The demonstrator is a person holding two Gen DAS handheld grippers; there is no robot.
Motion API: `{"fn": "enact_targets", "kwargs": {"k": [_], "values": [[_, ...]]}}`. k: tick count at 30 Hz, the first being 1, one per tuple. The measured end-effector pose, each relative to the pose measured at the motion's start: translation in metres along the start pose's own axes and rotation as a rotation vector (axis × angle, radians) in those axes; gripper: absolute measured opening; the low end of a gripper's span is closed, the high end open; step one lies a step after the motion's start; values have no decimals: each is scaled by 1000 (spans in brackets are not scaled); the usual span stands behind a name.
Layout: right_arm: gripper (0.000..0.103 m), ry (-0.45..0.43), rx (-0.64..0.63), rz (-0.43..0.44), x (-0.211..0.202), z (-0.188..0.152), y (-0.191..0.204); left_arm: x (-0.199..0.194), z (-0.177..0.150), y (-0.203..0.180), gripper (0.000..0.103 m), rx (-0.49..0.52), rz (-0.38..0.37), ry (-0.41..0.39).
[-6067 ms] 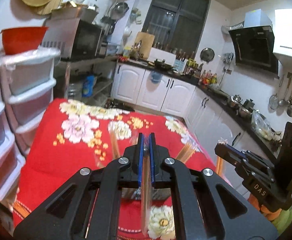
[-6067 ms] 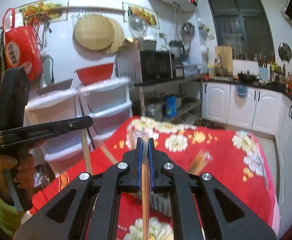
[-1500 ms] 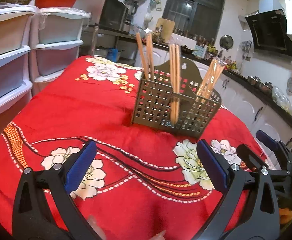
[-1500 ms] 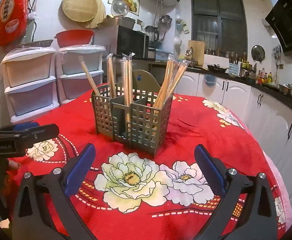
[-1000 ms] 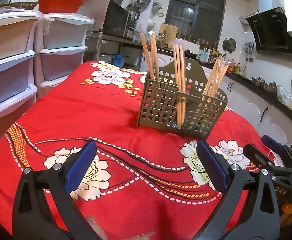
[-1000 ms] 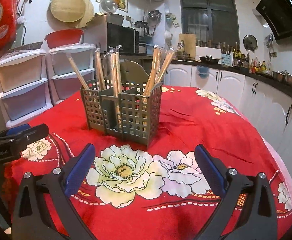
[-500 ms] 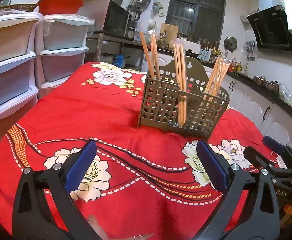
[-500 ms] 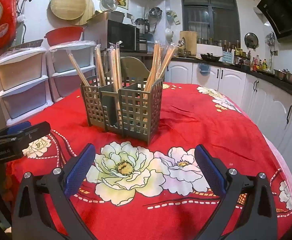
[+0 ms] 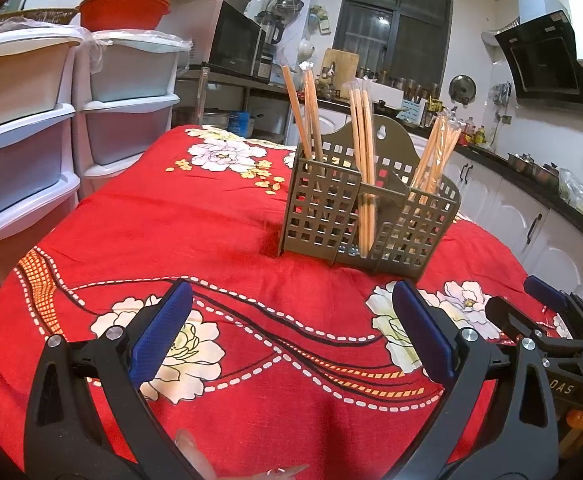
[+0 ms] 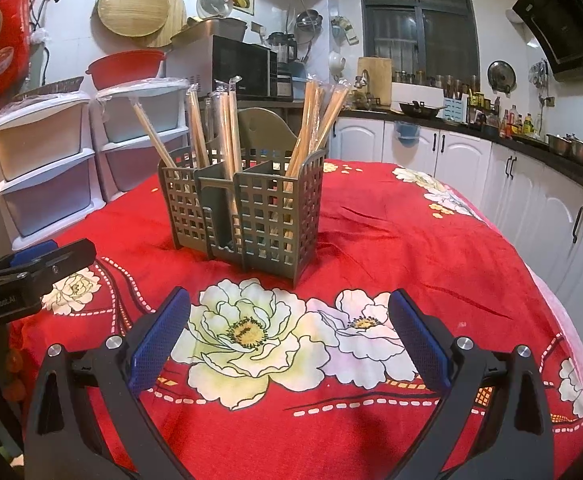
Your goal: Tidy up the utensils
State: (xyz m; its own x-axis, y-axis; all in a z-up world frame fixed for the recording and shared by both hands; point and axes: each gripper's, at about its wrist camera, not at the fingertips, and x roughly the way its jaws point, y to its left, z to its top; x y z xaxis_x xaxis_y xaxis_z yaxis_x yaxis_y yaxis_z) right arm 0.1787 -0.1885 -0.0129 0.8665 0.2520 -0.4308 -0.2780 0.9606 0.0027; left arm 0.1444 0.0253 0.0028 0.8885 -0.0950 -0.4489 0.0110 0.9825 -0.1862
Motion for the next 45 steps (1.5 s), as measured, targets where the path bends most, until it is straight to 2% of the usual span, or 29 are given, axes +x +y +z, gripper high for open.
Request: {"fn": "enact_targets", "kwargs": {"k": [45], "values": [[96, 8, -10, -2, 2, -2, 2, -1, 1, 3, 92, -11, 9, 7]]}}
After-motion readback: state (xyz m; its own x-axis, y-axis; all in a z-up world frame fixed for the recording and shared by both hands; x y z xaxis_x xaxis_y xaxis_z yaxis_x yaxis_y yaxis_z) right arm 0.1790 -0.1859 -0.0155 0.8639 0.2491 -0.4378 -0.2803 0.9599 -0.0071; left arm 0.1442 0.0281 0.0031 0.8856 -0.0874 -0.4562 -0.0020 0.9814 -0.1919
